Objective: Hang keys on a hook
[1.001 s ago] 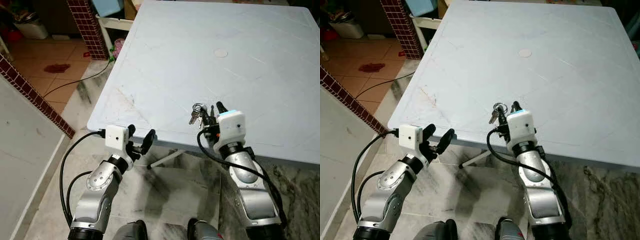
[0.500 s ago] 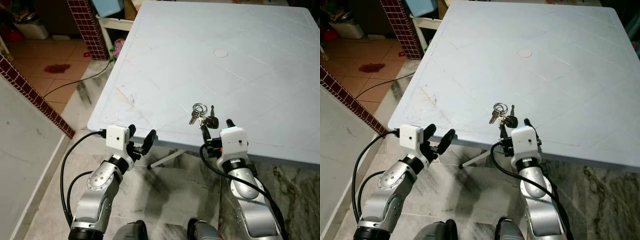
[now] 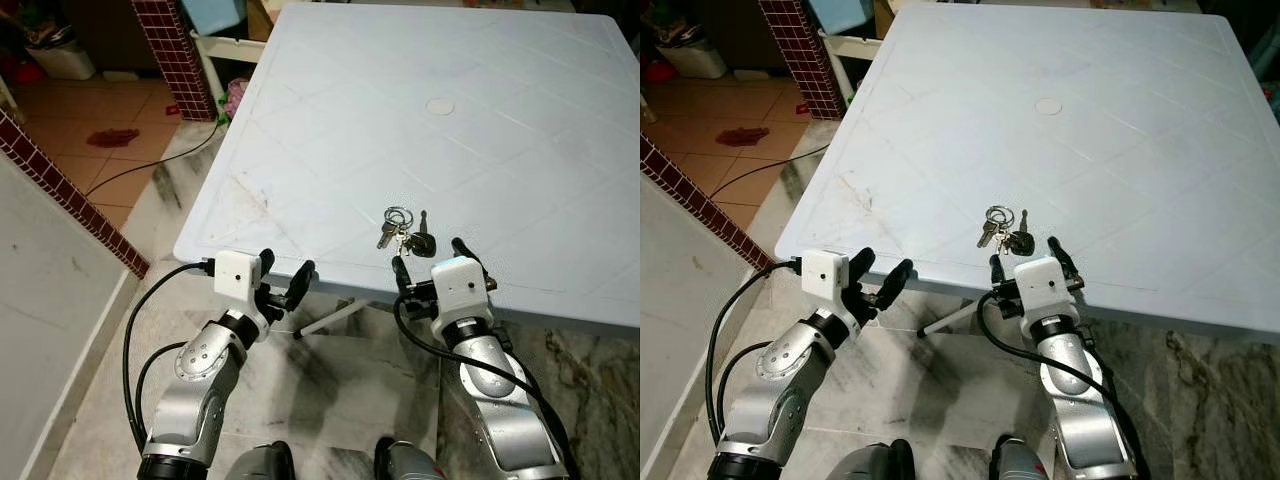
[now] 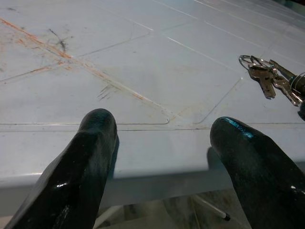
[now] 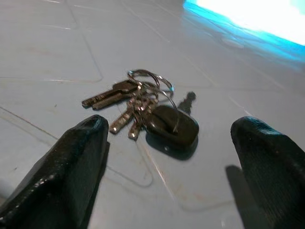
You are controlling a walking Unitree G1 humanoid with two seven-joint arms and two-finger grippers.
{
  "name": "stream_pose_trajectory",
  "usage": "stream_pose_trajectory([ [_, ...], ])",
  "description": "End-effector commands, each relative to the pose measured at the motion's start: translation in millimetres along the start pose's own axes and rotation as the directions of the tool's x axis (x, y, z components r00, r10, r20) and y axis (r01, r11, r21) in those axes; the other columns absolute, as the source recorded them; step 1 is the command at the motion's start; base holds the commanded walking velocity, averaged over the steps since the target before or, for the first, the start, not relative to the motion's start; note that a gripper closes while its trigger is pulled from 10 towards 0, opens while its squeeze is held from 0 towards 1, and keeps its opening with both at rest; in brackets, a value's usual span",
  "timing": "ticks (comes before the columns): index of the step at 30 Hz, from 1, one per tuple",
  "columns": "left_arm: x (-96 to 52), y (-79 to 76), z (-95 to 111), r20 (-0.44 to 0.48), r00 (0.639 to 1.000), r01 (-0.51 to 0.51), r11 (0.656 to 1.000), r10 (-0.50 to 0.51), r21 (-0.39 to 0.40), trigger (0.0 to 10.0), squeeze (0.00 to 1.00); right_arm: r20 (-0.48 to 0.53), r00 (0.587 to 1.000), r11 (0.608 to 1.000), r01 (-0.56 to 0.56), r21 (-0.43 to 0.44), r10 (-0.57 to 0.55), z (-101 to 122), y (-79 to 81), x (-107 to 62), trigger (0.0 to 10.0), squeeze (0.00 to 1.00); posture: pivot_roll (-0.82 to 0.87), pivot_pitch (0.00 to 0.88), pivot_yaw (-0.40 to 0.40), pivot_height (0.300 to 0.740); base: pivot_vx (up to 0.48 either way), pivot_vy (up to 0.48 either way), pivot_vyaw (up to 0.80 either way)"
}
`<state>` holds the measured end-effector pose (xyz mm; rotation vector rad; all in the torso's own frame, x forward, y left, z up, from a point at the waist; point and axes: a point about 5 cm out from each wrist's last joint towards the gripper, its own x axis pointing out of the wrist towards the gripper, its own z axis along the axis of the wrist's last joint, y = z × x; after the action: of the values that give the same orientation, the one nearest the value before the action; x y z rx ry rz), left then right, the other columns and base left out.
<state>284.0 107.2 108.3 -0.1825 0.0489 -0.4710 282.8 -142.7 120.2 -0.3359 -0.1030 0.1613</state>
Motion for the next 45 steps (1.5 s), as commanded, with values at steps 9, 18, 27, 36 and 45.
stream_pose_trajectory([
  [9, -1.1, 0.8, -6.9, -0.041, 0.999, 0.002, 1.0, -0.002, 0.001, 10.0, 0.0, 0.01, 0.999, 0.999, -0.038, -0.003, 0.038, -4.8, -5.8, 6.3, 0.0, 0.0, -0.02, 0.189, 0.091, 0.74, 0.0, 0.0, 0.0],
  [18, -0.9, -0.5, -7.3, -0.042, 0.999, 0.004, 1.0, -0.004, 0.001, 10.0, 0.0, 0.045, 0.994, 0.995, -0.096, 0.011, 0.096, -3.3, -9.0, 8.9, 0.0, 0.0, -0.02, 0.191, 0.09, 0.74, 0.0, 0.0, 0.0],
  [27, -3.5, 1.7, -7.5, -0.044, 0.999, -0.007, 1.0, 0.007, 0.005, 10.0, 0.0, 0.062, 0.992, 0.993, -0.115, 0.025, 0.113, -2.5, -12.2, 12.3, 0.0, 0.0, -0.01, 0.191, 0.089, 0.74, 0.0, 0.0, 0.0],
  [36, -4.5, 2.5, -7.1, -0.044, 0.999, -0.01, 1.0, 0.011, 0.008, 10.0, 0.0, 0.067, 0.988, 0.989, -0.142, 0.048, 0.139, -3.6, -8.7, 12.6, 0.0, 0.0, -0.01, 0.193, 0.09, 0.74, 0.0, 0.0, 0.0],
  [45, -2.3, 2.8, -6.2, -0.042, 0.999, -0.013, 1.0, 0.013, 0.008, 10.0, 0.0, 0.059, 0.989, 0.988, -0.137, 0.07, 0.133, -5.1, -10.0, 12.3, 0.0, 0.0, -0.02, 0.201, 0.089, 0.74, 0.0, 0.0, 0.0],
])
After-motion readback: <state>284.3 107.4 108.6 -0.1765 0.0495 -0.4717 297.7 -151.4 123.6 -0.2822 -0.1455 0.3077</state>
